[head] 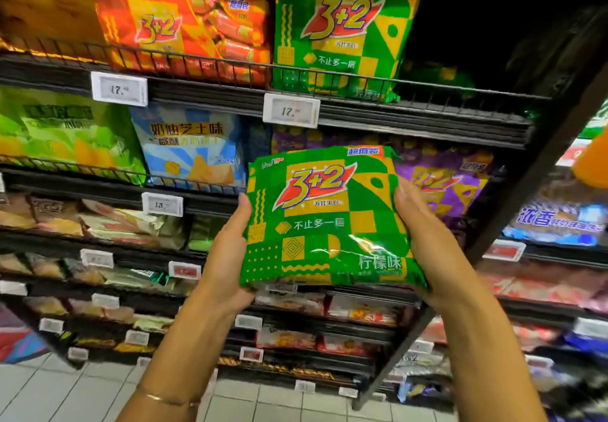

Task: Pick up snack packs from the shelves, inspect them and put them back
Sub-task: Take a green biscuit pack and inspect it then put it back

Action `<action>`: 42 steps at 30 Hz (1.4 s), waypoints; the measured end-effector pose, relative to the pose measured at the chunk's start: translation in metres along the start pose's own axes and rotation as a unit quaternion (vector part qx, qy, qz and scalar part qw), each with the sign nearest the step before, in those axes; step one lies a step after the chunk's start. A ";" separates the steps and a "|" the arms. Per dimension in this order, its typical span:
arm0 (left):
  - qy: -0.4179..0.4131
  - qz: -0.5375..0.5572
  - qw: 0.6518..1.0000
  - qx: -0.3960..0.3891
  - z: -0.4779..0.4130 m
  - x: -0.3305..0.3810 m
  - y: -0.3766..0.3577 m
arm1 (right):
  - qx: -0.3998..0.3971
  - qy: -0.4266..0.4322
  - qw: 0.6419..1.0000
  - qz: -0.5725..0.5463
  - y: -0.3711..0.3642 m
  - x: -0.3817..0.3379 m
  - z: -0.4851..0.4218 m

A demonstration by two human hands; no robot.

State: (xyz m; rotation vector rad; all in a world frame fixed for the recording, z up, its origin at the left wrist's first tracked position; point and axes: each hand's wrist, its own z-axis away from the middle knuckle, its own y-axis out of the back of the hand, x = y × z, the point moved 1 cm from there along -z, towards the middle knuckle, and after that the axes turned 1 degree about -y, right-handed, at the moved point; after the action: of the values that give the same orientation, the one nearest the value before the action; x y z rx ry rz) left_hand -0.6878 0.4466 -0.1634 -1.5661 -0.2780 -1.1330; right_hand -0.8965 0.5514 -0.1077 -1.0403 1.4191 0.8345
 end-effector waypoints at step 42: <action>0.094 0.067 0.993 0.003 0.095 -0.074 0.102 | -0.053 -0.107 0.988 0.094 -0.019 0.102 0.115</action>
State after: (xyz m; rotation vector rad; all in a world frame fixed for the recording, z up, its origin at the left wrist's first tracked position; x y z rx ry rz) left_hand -0.6069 0.5210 -0.2761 -1.4390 -0.0481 -1.1633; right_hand -0.8344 0.6367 -0.2204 -0.8757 1.3145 1.1336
